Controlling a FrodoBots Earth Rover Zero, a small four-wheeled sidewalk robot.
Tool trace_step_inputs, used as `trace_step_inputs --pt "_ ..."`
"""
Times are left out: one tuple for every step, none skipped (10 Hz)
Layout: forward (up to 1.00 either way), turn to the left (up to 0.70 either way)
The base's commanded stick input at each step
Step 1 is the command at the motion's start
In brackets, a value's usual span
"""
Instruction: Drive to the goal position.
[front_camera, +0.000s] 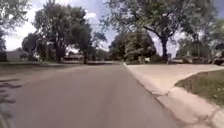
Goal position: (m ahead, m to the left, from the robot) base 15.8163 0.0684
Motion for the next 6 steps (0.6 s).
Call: trace_step_inputs --pt "0.7 0.0" --pt "0.7 0.0" --pt "0.7 0.0" --pt "0.7 0.0" --pt "0.7 0.0" --pt "0.7 0.0"
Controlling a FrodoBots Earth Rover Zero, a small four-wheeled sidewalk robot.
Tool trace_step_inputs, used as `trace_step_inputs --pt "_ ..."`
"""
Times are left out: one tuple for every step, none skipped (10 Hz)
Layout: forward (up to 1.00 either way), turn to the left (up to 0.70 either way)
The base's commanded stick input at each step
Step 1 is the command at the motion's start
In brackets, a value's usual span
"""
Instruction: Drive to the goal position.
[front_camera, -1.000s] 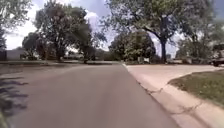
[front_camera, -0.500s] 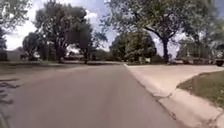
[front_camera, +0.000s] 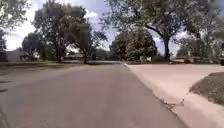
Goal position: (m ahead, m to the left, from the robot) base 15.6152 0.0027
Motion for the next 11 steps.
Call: trace_step_inputs --pt "0.7 0.0" --pt "0.7 0.0" --pt "0.7 0.0" --pt "0.7 0.0" --pt "0.7 0.0" --pt "0.7 0.0" --pt "0.7 0.0" --pt "0.7 0.0" --pt "0.7 0.0" --pt "0.7 0.0" --pt "0.7 0.0"
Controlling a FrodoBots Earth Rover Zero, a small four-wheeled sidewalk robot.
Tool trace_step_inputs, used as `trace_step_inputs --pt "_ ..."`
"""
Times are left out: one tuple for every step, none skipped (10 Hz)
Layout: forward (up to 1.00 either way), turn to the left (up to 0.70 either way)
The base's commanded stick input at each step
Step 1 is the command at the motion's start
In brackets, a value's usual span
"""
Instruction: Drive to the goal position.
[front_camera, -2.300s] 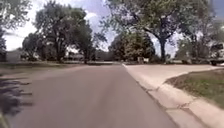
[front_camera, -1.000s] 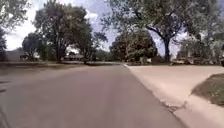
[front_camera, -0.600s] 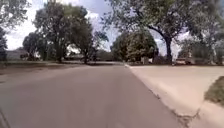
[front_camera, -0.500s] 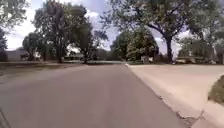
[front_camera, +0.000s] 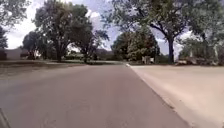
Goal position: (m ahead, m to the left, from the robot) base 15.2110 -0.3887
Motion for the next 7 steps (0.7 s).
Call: trace_step_inputs --pt "0.7 0.0" --pt "0.7 0.0" --pt "0.7 0.0" --pt "0.7 0.0" --pt "0.7 0.0" --pt "0.7 0.0" --pt "0.7 0.0"
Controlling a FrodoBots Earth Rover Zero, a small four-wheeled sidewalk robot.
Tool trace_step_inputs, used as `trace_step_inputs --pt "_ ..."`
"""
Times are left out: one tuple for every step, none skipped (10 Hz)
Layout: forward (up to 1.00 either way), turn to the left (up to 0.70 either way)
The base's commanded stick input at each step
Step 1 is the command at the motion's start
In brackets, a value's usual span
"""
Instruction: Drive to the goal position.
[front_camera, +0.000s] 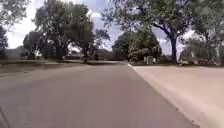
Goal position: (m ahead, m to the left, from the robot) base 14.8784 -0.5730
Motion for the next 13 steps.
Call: trace_step_inputs --pt "0.7 0.0" --pt "0.7 0.0" --pt "0.7 0.0" --pt "0.7 0.0" --pt "0.7 0.0" --pt "0.7 0.0" --pt "0.7 0.0" --pt "0.7 0.0" --pt "0.7 0.0" --pt "0.7 0.0" --pt "0.7 0.0" --pt "0.7 0.0" --pt "0.7 0.0"
